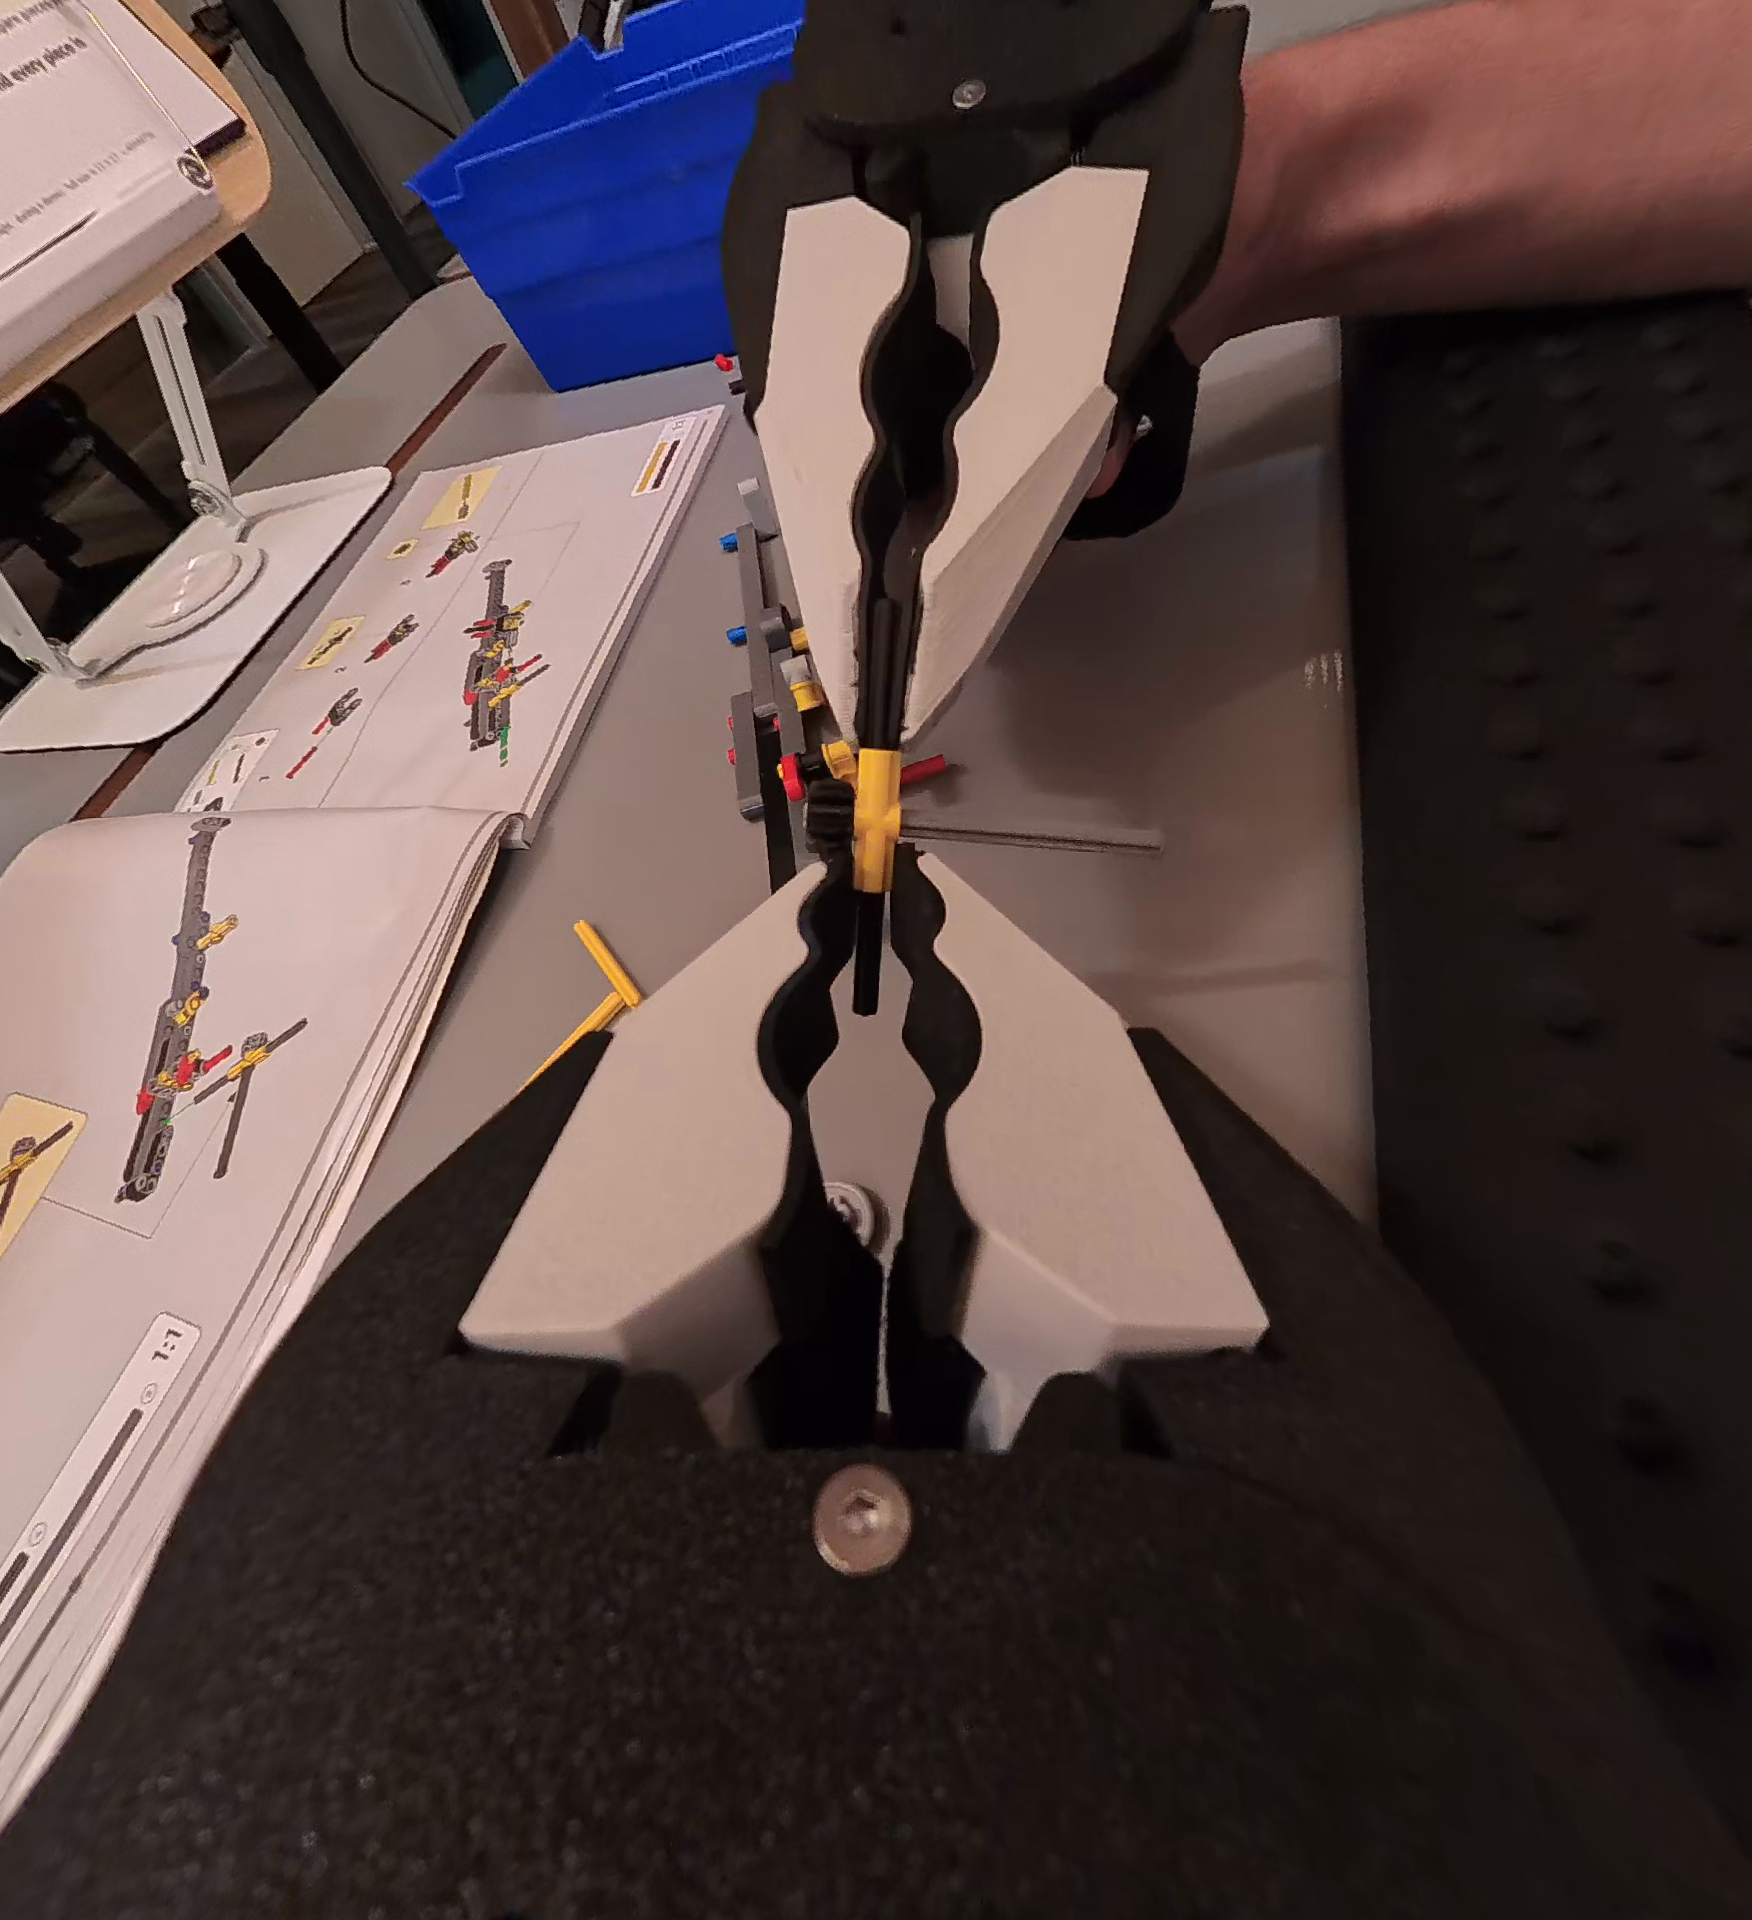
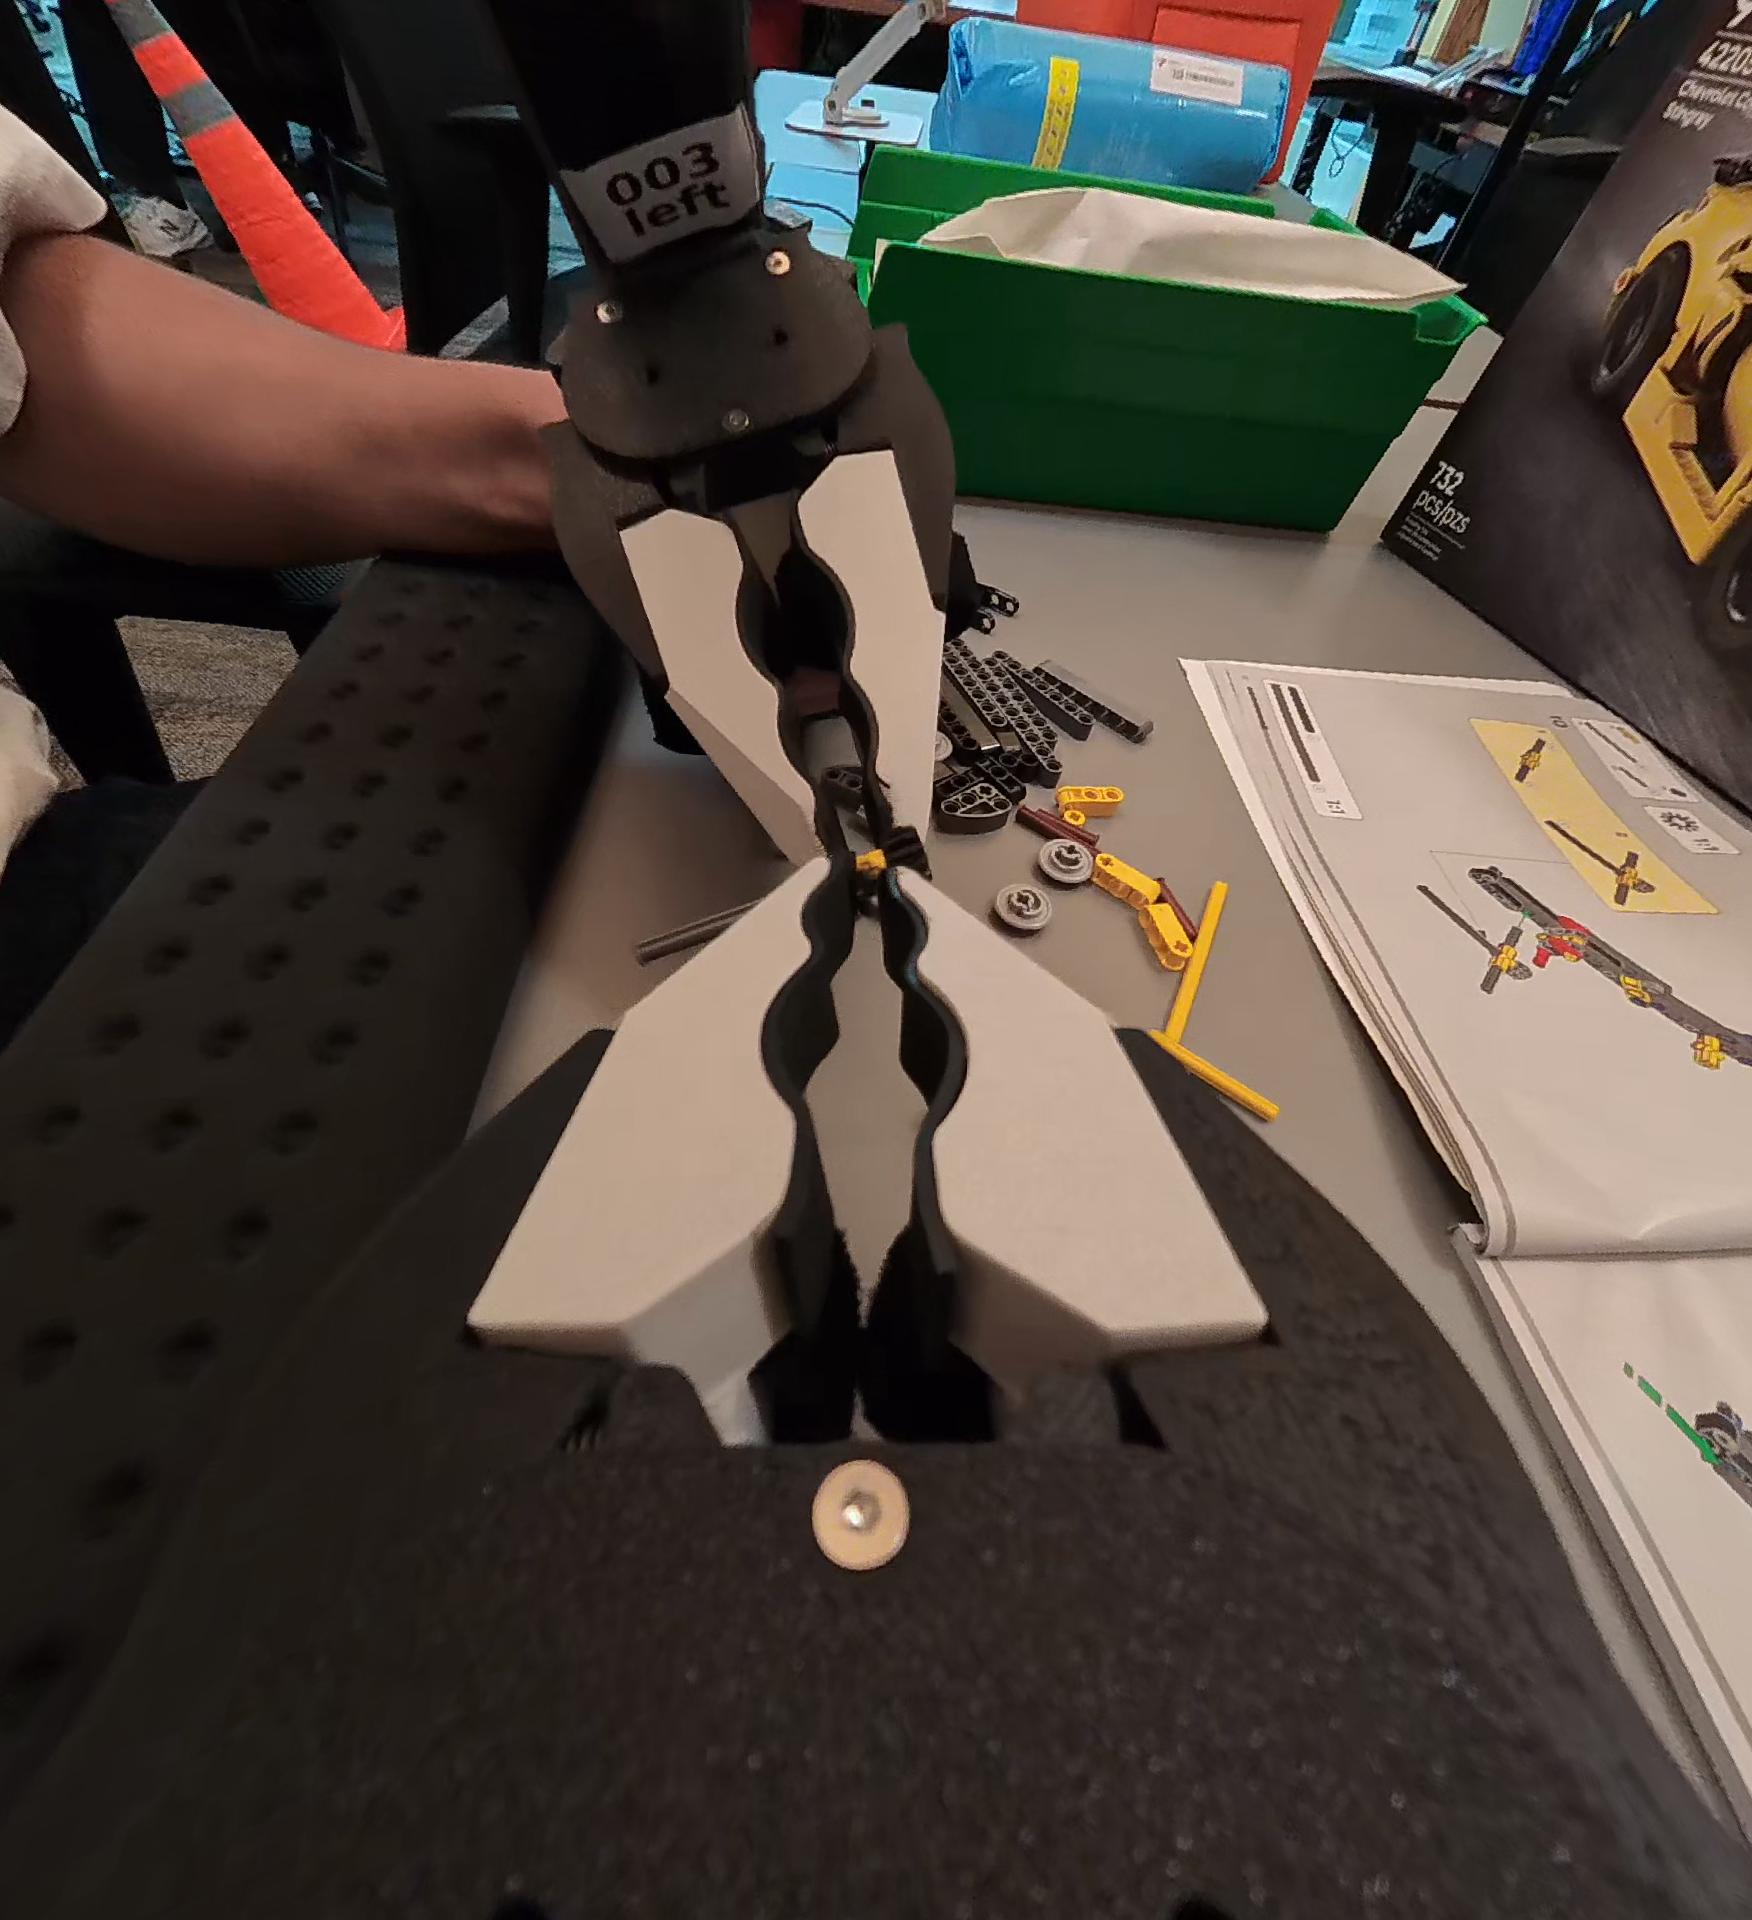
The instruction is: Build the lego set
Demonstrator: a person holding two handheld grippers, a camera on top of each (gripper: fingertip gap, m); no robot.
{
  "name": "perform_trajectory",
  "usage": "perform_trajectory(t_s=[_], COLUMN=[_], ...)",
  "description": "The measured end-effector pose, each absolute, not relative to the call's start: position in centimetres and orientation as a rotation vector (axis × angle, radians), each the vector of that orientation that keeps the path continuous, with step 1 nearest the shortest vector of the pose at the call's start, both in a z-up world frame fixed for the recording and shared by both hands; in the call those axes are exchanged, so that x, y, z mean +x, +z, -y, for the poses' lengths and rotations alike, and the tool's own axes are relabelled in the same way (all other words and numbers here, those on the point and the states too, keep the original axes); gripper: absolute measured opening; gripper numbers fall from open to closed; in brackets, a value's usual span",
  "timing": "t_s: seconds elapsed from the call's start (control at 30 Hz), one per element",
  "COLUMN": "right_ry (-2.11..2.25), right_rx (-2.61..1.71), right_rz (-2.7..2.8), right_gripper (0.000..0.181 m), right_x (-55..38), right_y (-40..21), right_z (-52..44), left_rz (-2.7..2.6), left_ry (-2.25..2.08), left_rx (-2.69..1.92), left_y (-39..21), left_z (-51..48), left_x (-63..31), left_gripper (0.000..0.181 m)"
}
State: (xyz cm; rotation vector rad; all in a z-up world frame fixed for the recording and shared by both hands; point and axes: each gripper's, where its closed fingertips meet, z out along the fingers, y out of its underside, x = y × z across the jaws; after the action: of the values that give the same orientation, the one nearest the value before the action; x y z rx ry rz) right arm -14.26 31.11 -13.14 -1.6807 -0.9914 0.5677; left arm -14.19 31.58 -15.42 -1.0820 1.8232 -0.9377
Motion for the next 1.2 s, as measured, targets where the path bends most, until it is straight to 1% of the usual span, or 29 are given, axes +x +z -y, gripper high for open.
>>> perform_trajectory(t_s=[0.23, 0.27, 0.37, 0.43, 0.57, 0.63, 0.7, 0.83, 0.97, 1.2], right_ry=[0.505, 0.487, 0.473, 0.409, 0.153, 0.058, 0.022, 0.001, 0.034, 0.049], right_rx=[-1.690, -1.705, -1.704, -1.699, -1.757, -1.789, -1.795, -1.812, -1.818, -1.794], right_rz=[0.947, 0.920, 0.796, 0.667, 0.429, 0.373, 0.340, 0.355, 0.338, 0.297], right_gripper=[0.003, 0.003, 0.003, 0.003, 0.003, 0.003, 0.003, 0.003, 0.004, 0.003], right_x=[-13.7, -13.3, -11.8, -10.3, -6.5, -5.1, -3.9, -2.3, -1.8, -2.0], right_y=[-12.6, -12.5, -11.2, -10.1, -10.0, -10.4, -10.2, -9.8, -10.8, -11.2], right_z=[-30.8, -31.0, -31.0, -31.3, -32.9, -33.9, -35.2, -38.6, -40.6, -40.2], left_rz=[-1.783, -1.780, -1.741, -1.688, -1.427, -1.250, -1.115, -1.063, -1.041, -1.074], left_ry=[-0.908, -0.893, -0.918, -0.943, -0.998, -1.005, -0.960, -0.837, -0.863, -0.964], left_rx=[-1.017, -1.010, -1.041, -1.083, -1.270, -1.437, -1.641, -1.919, -1.937, -1.826], left_y=[-14.7, -14.6, -14.1, -13.4, -11.0, -10.4, -11.3, -14.3, -14.5, -14.0], left_z=[-31.5, -31.6, -32.0, -32.7, -35.8, -38.2, -40.8, -45.1, -47.9, -46.9], left_x=[-13.9, -14.0, -14.1, -14.2, -14.3, -14.5, -14.7, -14.4, -13.2, -12.4], left_gripper=[0.005, 0.008, 0.029, 0.035, 0.032, 0.030, 0.030, 0.032, 0.035, 0.035])
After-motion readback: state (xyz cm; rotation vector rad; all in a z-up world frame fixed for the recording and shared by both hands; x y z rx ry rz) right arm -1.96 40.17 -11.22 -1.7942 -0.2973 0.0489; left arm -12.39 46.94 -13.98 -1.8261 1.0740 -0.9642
